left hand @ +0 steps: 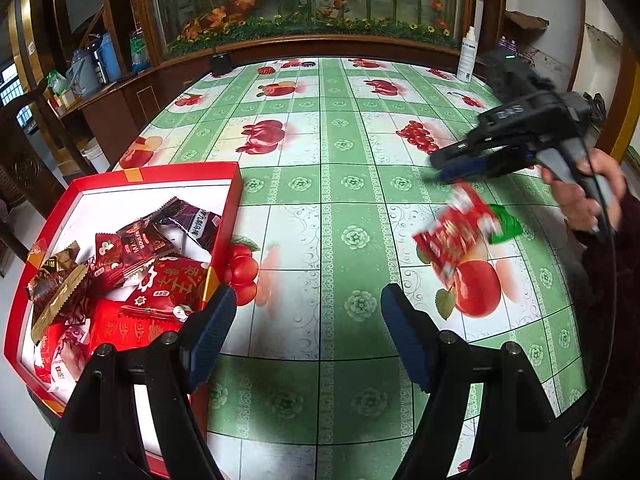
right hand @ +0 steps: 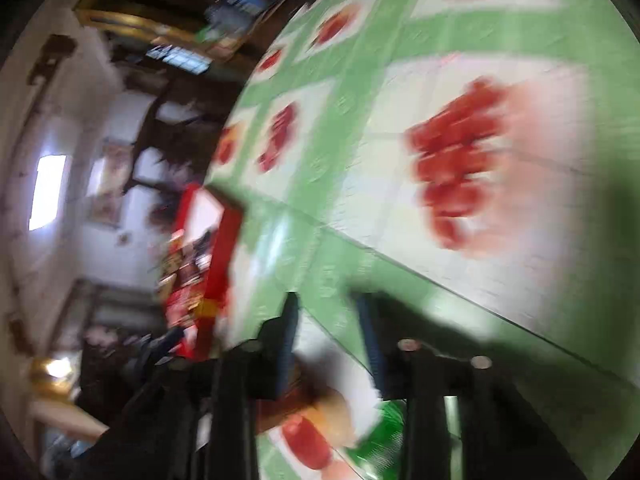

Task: Organize snacks
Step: 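Grasp a red date packet with the left tool while the right tool grasps the green packet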

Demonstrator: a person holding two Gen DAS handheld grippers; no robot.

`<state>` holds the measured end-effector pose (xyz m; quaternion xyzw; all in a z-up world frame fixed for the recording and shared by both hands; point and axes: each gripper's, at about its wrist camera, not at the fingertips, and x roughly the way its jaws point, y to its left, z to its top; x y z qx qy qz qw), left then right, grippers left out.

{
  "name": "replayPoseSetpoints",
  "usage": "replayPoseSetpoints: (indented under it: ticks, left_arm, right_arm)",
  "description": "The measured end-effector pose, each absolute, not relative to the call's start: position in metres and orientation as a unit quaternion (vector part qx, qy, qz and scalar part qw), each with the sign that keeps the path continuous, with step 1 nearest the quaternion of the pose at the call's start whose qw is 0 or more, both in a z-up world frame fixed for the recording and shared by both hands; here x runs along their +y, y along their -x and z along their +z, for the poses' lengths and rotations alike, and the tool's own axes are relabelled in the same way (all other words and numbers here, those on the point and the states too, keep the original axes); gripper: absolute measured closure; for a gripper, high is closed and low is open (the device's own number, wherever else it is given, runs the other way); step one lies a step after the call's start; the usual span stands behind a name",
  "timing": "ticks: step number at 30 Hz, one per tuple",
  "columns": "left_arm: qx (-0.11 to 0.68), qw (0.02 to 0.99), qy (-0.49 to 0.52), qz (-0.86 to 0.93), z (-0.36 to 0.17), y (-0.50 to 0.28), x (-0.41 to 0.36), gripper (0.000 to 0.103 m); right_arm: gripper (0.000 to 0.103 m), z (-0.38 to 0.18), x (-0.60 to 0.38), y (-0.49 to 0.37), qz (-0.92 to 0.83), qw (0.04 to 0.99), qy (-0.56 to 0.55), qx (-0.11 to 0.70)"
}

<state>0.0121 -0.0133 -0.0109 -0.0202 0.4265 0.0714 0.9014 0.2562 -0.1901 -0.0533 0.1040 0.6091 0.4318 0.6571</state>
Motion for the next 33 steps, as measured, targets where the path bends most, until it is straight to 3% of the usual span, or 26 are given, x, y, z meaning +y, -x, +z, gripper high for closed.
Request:
replayPoseSetpoints:
  ticks: [3, 10, 18, 22, 25, 27, 33]
  left_arm:
    - [0.427, 0.902, 0.021, 0.062, -0.011, -0.017, -0.017, 0.028]
    - [0.389, 0.919, -0.064, 0.002, 0.001, -0.038, -0.056, 0.028]
    - [0.338, 0.912, -0.224, -0.062, -0.009, -0.046, -0.102, 0.029]
    - [0.338, 0.906, -0.224, -0.119, -0.01, -0.043, -0.108, 0.029]
    - [0.338, 0.902, -0.223, -0.148, -0.01, -0.04, -0.107, 0.029]
    - [0.339, 0.9, -0.221, -0.164, -0.01, -0.039, -0.108, 0.029]
    - [0.348, 0.892, -0.226, -0.177, -0.016, -0.049, -0.119, 0.029]
  right_arm:
    - [0.043, -0.042, -0.219, -0.239, 0.373, 0.712, -0.091, 0.589]
    - [0.042, -0.038, -0.263, -0.194, 0.323, 0.759, -0.083, 0.559]
    - [0.043, -0.038, -0.234, -0.166, 0.356, 0.748, -0.006, 0.56]
    - [0.043, -0.038, -0.22, -0.154, 0.343, 0.765, 0.038, 0.544]
    - [0.047, -0.038, -0.207, -0.144, 0.328, 0.783, 0.087, 0.521]
    - [0.06, -0.04, -0.2, -0.135, 0.304, 0.8, 0.148, 0.495]
    - [0.06, -0.041, -0.214, -0.145, 0.262, 0.821, 0.15, 0.484]
